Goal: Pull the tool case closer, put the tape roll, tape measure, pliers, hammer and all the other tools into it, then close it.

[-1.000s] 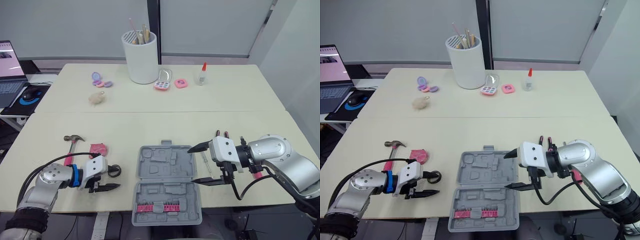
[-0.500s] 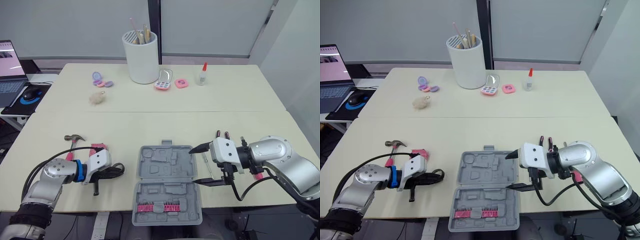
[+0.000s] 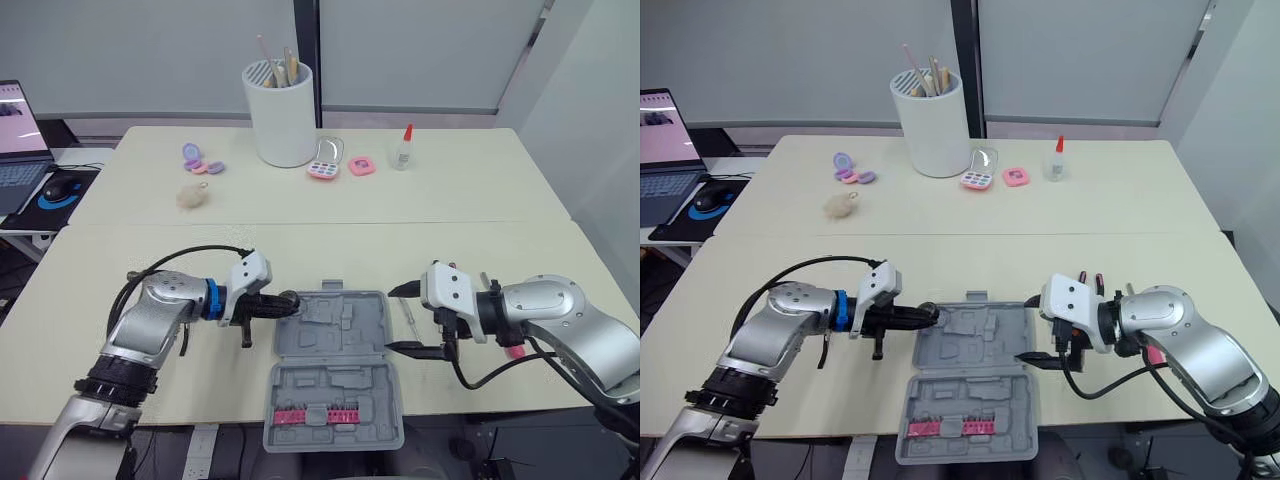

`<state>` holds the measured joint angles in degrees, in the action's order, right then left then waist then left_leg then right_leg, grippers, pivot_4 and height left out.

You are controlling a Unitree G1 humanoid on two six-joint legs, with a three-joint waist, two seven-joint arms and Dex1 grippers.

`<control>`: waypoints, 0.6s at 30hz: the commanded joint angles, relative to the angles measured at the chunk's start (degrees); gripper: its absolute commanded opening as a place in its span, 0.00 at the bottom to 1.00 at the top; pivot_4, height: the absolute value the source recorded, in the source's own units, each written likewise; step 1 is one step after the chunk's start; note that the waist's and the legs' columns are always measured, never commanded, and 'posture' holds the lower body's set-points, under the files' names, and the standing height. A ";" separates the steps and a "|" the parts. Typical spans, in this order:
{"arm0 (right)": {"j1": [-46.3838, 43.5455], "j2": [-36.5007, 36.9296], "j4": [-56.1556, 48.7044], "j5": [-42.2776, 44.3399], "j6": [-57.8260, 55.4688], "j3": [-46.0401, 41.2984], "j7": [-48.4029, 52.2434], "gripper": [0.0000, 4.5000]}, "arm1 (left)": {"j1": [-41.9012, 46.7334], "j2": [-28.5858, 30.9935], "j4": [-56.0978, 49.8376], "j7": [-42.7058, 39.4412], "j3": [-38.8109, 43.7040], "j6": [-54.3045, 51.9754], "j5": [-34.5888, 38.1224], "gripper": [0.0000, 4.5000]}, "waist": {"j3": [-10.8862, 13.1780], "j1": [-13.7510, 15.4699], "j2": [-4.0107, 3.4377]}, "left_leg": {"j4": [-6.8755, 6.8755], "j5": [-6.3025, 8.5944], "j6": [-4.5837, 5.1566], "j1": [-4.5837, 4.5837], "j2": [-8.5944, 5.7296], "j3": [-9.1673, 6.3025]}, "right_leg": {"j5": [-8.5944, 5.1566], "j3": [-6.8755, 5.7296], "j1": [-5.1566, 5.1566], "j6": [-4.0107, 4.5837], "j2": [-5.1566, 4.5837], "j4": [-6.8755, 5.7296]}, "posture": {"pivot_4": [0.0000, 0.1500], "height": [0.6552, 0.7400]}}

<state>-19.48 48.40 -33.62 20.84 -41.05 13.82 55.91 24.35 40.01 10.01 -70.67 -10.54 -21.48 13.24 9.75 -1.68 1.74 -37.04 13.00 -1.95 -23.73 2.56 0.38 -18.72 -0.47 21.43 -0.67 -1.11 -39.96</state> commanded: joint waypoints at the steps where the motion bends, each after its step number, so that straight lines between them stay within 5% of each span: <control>1: -0.94 0.05 -2.01 -0.20 -0.16 -0.15 -0.58 1.00 | 1.79 -1.34 1.57 0.52 -0.42 2.16 -1.13 0.01 | 0.00 0.06 0.00 | 0.00 0.00 0.00 -0.01 -0.02 0.01 | 0.00 0.00 0.00 0.00 0.00 0.01 | 1.00 0.97; 18: -1.60 -0.57 -1.22 -1.51 0.63 0.77 -0.93 1.00 | 2.03 -5.25 6.63 1.20 -2.11 5.27 -4.96 0.01 | 0.00 0.11 0.00 | -0.02 0.00 0.00 -0.04 -0.10 0.01 | 0.00 0.00 -0.01 0.00 -0.01 0.01 | 1.00 0.97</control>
<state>-20.58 47.84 -33.56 19.19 -41.18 14.94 54.92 25.55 34.76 16.72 -69.36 -12.27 -16.98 8.61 9.75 -1.58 1.74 -37.07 13.00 -1.96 -23.78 2.47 0.39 -18.72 -0.47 21.42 -0.67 -1.13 -39.95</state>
